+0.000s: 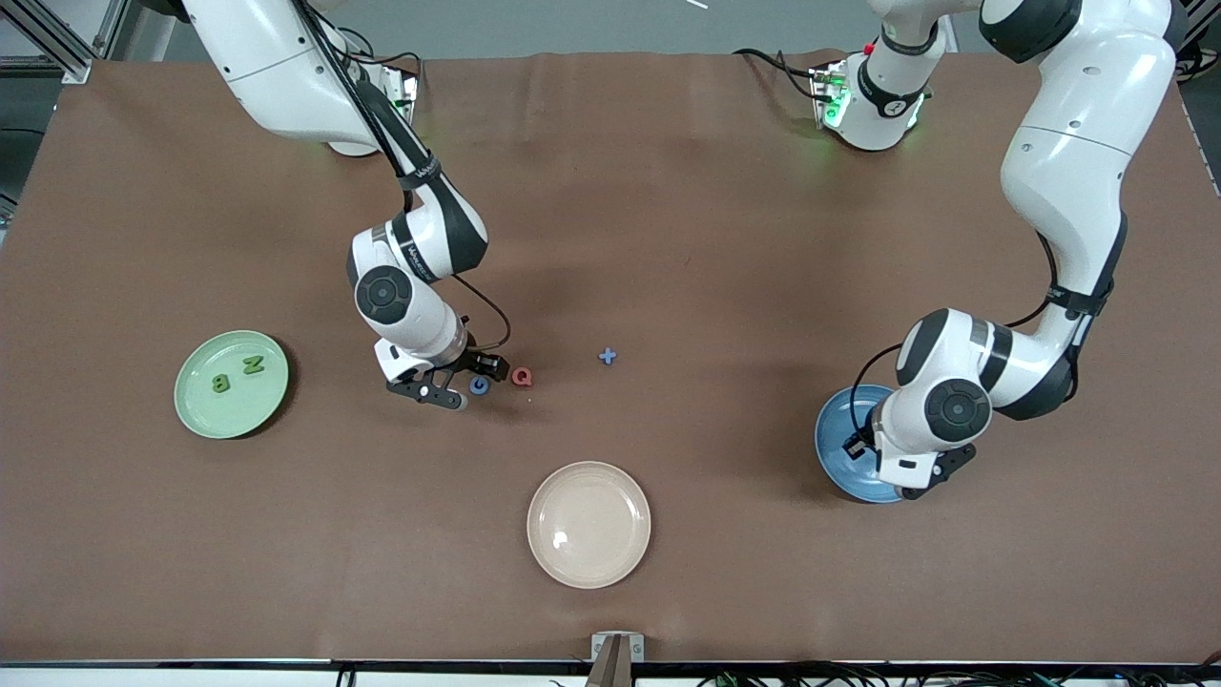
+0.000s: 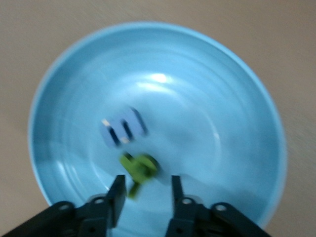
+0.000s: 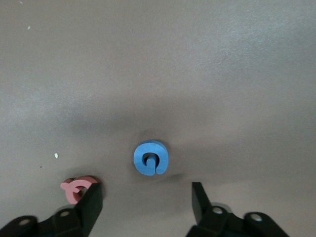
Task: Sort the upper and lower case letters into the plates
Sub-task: 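Grasp the blue G with the right gripper while the left gripper reaches blue x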
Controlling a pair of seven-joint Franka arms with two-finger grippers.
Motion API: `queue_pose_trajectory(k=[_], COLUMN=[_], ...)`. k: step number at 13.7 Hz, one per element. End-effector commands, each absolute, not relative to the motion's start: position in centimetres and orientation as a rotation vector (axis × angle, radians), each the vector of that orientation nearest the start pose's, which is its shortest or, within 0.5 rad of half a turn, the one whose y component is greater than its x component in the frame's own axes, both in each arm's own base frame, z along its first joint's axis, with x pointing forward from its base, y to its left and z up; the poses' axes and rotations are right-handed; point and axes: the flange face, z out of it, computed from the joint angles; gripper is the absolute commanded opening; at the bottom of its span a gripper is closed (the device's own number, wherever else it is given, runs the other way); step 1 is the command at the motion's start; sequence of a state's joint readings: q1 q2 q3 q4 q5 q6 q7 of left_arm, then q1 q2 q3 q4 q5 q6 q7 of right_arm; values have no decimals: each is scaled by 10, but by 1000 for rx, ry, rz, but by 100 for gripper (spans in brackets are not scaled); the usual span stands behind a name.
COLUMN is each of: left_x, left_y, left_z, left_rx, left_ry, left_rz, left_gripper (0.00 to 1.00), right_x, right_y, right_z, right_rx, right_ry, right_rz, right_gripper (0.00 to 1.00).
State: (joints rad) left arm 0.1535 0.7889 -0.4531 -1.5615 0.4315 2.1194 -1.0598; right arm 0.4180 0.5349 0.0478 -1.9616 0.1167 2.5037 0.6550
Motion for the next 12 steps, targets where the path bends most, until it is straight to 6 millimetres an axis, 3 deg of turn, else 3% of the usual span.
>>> queue_pose_trajectory(k=[1,5,9,12], left_x=[656,633,591,558], left_y=[-191,-266,-364,-429], left_z=[224,243,242,232], left_rx=[-2902,-2911,-2919,-2975], left_ry=[-982,-1115,-1201,-1298], left_rz=[122,137,118,115], left_gripper=[100,100,100,98], right_x=[556,567,571,574], right_y=[287,277,278,281], right_z=[188,180,176,174], right_rx=[-3029,-3087,-3100,-3094], right_ry=[465,411,394,422], right_rz=[69,32,23,20], right_gripper=[74,71,50,50])
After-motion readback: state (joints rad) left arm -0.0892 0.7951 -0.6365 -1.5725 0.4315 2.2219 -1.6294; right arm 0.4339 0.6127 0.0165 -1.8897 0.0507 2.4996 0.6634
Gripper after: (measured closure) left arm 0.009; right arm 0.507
